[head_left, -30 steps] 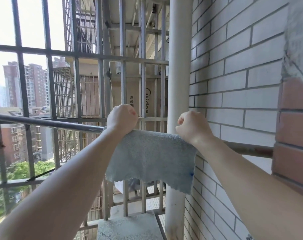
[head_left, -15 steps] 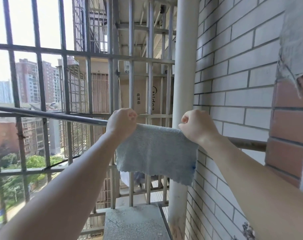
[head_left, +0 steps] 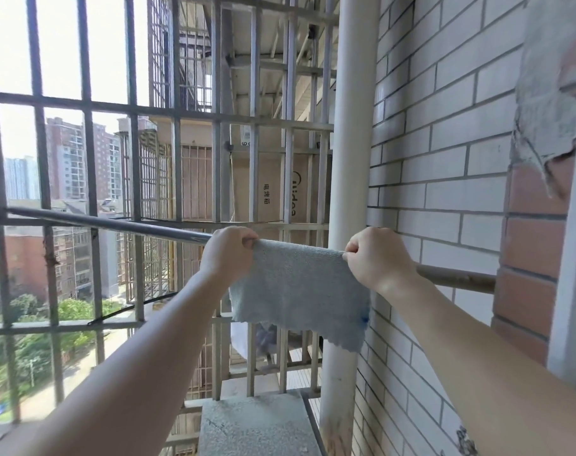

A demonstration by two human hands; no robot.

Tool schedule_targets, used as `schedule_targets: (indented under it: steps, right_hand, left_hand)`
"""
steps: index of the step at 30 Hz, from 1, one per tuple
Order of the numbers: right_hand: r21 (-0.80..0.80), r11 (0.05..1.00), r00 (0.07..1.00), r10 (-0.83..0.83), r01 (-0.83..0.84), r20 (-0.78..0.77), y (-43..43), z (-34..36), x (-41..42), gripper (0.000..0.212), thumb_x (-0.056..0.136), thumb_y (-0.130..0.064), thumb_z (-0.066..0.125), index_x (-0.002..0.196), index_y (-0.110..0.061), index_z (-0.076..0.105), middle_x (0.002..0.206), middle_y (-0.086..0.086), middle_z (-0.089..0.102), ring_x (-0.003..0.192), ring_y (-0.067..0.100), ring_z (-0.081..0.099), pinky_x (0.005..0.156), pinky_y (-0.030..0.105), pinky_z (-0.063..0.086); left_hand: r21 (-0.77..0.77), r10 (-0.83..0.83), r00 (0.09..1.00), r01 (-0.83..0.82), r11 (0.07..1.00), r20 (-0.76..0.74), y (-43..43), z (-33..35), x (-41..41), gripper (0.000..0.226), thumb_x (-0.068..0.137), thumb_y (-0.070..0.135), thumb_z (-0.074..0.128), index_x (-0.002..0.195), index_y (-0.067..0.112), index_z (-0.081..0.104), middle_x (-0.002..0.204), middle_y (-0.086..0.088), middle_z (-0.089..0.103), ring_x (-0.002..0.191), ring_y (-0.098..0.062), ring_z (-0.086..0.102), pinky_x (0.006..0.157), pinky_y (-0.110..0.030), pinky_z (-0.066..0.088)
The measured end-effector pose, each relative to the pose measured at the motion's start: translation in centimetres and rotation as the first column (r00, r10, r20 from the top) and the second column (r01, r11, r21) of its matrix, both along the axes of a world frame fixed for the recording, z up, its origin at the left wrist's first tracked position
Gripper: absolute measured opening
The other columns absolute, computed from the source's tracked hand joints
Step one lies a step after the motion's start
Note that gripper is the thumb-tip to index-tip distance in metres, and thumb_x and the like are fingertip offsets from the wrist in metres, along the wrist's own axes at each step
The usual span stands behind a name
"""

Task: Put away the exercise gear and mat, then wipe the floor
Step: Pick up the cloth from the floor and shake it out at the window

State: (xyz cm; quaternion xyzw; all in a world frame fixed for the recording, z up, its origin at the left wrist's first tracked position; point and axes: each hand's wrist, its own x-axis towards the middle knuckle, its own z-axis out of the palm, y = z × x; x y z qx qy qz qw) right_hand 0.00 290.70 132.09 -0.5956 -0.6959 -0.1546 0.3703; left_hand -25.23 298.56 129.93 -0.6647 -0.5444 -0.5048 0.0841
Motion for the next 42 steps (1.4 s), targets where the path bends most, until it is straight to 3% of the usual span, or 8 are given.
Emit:
schedule_targets:
  steps: [6,10,16,20,23,27,34,42]
  right_hand:
    - [0.02,1.0,0.999,0.013,-0.013,-0.041,-0.5,0.2,0.2,0.018,0.082,-0.011,0.06,0.069,-0.013,0.073,0.07,0.0,0.068,0.071,0.019,0.062,0.064,0.033,0.056]
    - [0.011,1.0,0.999,0.012,-0.011,-0.046,-0.5,0.1,0.4,0.019,0.086,-0.014,0.061,0.071,-0.015,0.073,0.07,-0.001,0.067,0.071,0.017,0.062,0.061,0.026,0.049]
    - [-0.022,1.0,0.999,-0.021,0.021,-0.043,-0.5,0.0,0.6,0.021,0.084,-0.014,0.059,0.067,-0.015,0.071,0.07,0.001,0.069,0.069,0.018,0.061,0.049,0.02,0.039]
    - [-0.021,0.999,0.999,-0.042,0.042,-0.013,-0.4,0.0,0.5,0.018,0.081,-0.014,0.058,0.067,-0.012,0.071,0.072,0.004,0.069,0.071,0.022,0.062,0.054,0.024,0.046]
    - [-0.018,0.999,0.999,-0.036,0.035,-0.024,-0.2,-0.2,0.6,0.024,0.087,-0.018,0.059,0.065,-0.017,0.068,0.07,-0.003,0.067,0.07,0.017,0.06,0.052,0.022,0.038]
    - [-0.007,0.999,0.999,-0.035,0.035,-0.027,-0.1,-0.4,0.6,0.024,0.089,-0.018,0.056,0.071,-0.019,0.072,0.071,-0.003,0.068,0.072,0.017,0.061,0.056,0.024,0.042]
    - [-0.051,0.998,0.999,-0.042,0.042,-0.014,-0.5,-0.1,0.5,0.016,0.09,-0.02,0.055,0.085,-0.018,0.071,0.082,-0.001,0.068,0.079,0.021,0.059,0.063,0.028,0.044]
    - [0.033,0.999,0.998,-0.005,0.003,0.056,-1.9,-0.8,0.1,0.026,0.095,-0.028,0.051,0.106,-0.01,0.065,0.104,0.005,0.062,0.104,0.025,0.052,0.084,0.037,0.048]
  left_hand:
    - [0.014,0.014,1.0,-0.014,1.0,0.01,0.7,0.6,0.1,0.031,0.097,0.011,0.049,0.096,0.025,0.077,0.097,0.001,0.073,0.087,-0.02,0.063,0.078,-0.033,0.054]
    - [-0.003,0.015,1.0,-0.015,1.0,0.0,1.2,0.5,0.3,0.03,0.098,0.012,0.048,0.101,0.024,0.075,0.099,0.0,0.072,0.084,-0.018,0.06,0.073,-0.029,0.048]
    - [-0.003,0.003,0.998,-0.003,1.0,0.067,0.7,-0.4,0.1,0.039,0.088,0.003,0.049,0.114,0.023,0.071,0.114,0.005,0.07,0.105,-0.018,0.06,0.091,-0.04,0.053]
    - [0.027,0.003,0.999,-0.005,1.0,0.045,0.5,-0.9,0.0,0.031,0.093,0.009,0.049,0.106,0.02,0.075,0.108,0.002,0.072,0.101,-0.02,0.06,0.09,-0.04,0.052]
    - [0.002,0.003,0.999,-0.004,1.0,0.04,0.5,-0.7,0.1,0.031,0.094,0.01,0.048,0.105,0.021,0.074,0.105,0.002,0.072,0.099,-0.021,0.06,0.088,-0.041,0.053]
    - [-0.02,0.011,0.999,-0.01,1.0,0.031,0.5,-0.7,0.1,0.032,0.095,0.011,0.046,0.109,0.02,0.073,0.108,0.0,0.071,0.1,-0.021,0.061,0.087,-0.041,0.054]
    - [-0.054,0.004,1.0,-0.003,0.999,0.028,0.2,-0.8,-0.2,0.03,0.096,0.018,0.051,0.121,0.023,0.065,0.127,0.005,0.062,0.118,-0.019,0.055,0.101,-0.044,0.048]
    - [-0.018,0.113,0.992,-0.114,0.993,-0.057,-2.4,-1.2,0.3,0.038,0.097,0.034,0.053,0.131,0.019,0.057,0.134,-0.003,0.056,0.124,-0.023,0.049,0.108,-0.043,0.04]
